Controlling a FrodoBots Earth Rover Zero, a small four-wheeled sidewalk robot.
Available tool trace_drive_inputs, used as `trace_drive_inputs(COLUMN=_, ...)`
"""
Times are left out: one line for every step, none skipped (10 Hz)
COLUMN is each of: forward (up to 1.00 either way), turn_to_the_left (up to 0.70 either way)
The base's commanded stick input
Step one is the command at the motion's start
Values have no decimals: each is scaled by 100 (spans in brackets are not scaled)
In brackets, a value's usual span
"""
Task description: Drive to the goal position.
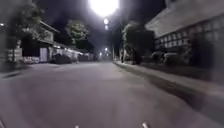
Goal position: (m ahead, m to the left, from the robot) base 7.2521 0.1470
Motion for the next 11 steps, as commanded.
trace_drive_inputs(forward=50, turn_to_the_left=0)
trace_drive_inputs(forward=50, turn_to_the_left=0)
trace_drive_inputs(forward=50, turn_to_the_left=0)
trace_drive_inputs(forward=50, turn_to_the_left=0)
trace_drive_inputs(forward=50, turn_to_the_left=0)
trace_drive_inputs(forward=50, turn_to_the_left=0)
trace_drive_inputs(forward=50, turn_to_the_left=0)
trace_drive_inputs(forward=50, turn_to_the_left=0)
trace_drive_inputs(forward=50, turn_to_the_left=0)
trace_drive_inputs(forward=50, turn_to_the_left=0)
trace_drive_inputs(forward=50, turn_to_the_left=0)
